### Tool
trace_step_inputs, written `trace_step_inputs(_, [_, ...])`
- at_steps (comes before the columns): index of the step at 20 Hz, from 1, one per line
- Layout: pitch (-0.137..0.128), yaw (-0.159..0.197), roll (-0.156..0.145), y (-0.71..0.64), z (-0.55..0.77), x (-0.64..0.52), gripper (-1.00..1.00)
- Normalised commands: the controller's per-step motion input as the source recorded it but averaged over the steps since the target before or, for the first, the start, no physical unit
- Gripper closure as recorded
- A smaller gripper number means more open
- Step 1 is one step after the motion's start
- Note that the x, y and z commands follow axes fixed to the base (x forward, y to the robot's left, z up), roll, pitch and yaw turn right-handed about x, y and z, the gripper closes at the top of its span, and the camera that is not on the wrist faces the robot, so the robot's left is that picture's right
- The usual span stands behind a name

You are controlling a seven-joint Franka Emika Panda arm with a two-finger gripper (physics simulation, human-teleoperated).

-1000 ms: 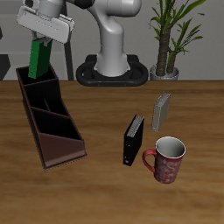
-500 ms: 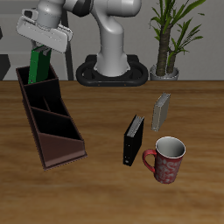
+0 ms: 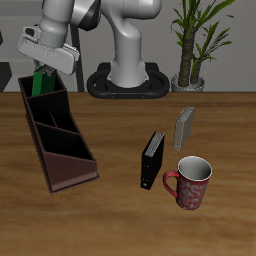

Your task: Place the green book into the right desk caddy's right compartment

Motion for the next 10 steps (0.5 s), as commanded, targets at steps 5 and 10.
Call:
trace_step_inputs(5, [0.032, 0.003, -0.004, -0.03, -0.21, 0.11, 1.0])
trace_step_inputs(10, [0.053, -0.045, -0.031, -0.06, -0.16, 0.01, -1.0])
